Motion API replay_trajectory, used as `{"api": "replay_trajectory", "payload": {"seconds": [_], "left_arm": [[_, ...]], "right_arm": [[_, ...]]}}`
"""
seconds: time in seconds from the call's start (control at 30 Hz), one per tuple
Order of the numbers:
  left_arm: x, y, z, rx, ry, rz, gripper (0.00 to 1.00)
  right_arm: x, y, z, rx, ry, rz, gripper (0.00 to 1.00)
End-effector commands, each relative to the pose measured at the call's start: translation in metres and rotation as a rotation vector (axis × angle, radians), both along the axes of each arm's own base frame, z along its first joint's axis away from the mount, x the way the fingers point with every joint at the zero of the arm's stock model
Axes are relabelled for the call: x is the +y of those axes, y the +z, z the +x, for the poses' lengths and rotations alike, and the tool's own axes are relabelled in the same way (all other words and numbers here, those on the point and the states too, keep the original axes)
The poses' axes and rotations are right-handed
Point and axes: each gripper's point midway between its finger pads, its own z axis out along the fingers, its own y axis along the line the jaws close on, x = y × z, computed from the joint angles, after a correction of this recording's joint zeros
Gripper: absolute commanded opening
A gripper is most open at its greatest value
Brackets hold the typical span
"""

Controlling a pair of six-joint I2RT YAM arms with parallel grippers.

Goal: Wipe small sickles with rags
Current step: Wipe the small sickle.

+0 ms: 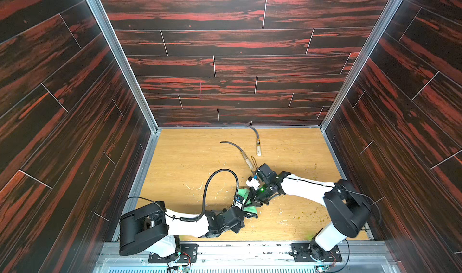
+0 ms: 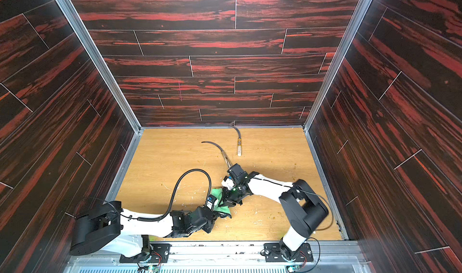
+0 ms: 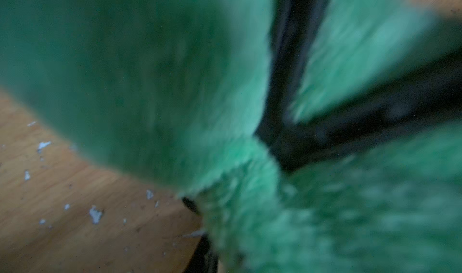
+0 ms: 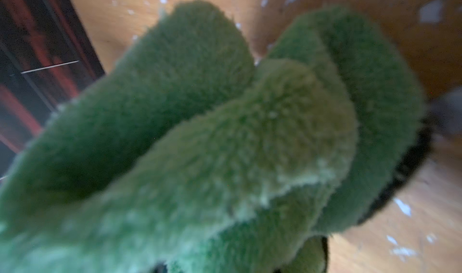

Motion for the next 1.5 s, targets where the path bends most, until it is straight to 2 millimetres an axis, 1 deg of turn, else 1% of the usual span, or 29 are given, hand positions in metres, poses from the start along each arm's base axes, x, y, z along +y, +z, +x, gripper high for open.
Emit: {"api": "replay_trajectory", "payload": {"seconds": [0.0, 0.1, 0.2, 0.27, 0.43, 0.53, 0.63, 0.7, 0.8, 0.97, 1.07, 1.13, 1.2, 1.3, 1.47], "left_arm": [[0.005, -0.012, -0.007, 0.027, -0.028, 0.044, 0.0], [-0.002, -0.009, -0.006, 0.028, -0.036, 0.032, 0.0], [-0.007, -0.009, -0.005, 0.032, -0.033, 0.024, 0.0], [-0.006, -0.01, -0.004, 0.034, -0.024, 0.026, 0.0], [-0.003, -0.01, -0.004, 0.039, -0.005, 0.017, 0.0], [0.0, -0.011, -0.005, 0.045, 0.009, 0.017, 0.0], [0.005, -0.012, -0.006, 0.047, 0.022, 0.021, 0.0], [0.009, -0.013, -0.006, 0.049, 0.03, 0.023, 0.0], [0.014, -0.013, -0.008, 0.053, 0.039, 0.02, 0.0], [0.022, -0.014, -0.011, 0.06, 0.049, 0.025, 0.0], [0.027, -0.014, -0.012, 0.061, 0.055, 0.032, 0.0], [0.028, -0.014, -0.012, 0.061, 0.055, 0.032, 0.0], [0.029, -0.016, -0.012, 0.064, 0.055, 0.036, 0.0], [0.027, -0.017, -0.013, 0.067, 0.05, 0.041, 0.0], [0.019, -0.018, -0.012, 0.074, 0.03, 0.045, 0.0]], "right_arm": [[0.011, -0.016, 0.004, 0.015, -0.029, -0.011, 0.0], [0.018, -0.028, 0.002, 0.037, -0.04, -0.013, 0.0], [0.012, -0.045, -0.002, 0.052, -0.04, -0.066, 0.0], [0.001, -0.059, -0.004, 0.044, -0.047, -0.129, 0.0], [-0.019, -0.084, -0.007, 0.05, -0.055, -0.215, 0.0], [-0.036, -0.098, -0.006, 0.049, -0.063, -0.278, 0.0], [-0.054, -0.104, -0.004, 0.039, -0.068, -0.326, 0.0], [-0.069, -0.106, 0.005, 0.007, -0.084, -0.367, 0.0], [-0.087, -0.104, 0.019, -0.026, -0.106, -0.404, 0.0], [-0.107, -0.095, 0.043, -0.079, -0.135, -0.437, 0.0], [-0.117, -0.085, 0.061, -0.119, -0.154, -0.446, 0.0], [-0.12, -0.075, 0.076, -0.158, -0.158, -0.448, 0.0], [-0.113, -0.06, 0.088, -0.205, -0.149, -0.416, 0.0], [-0.093, -0.025, 0.098, -0.266, -0.104, -0.332, 0.0], [-0.063, 0.039, 0.094, -0.353, -0.043, -0.2, 0.0]]}}
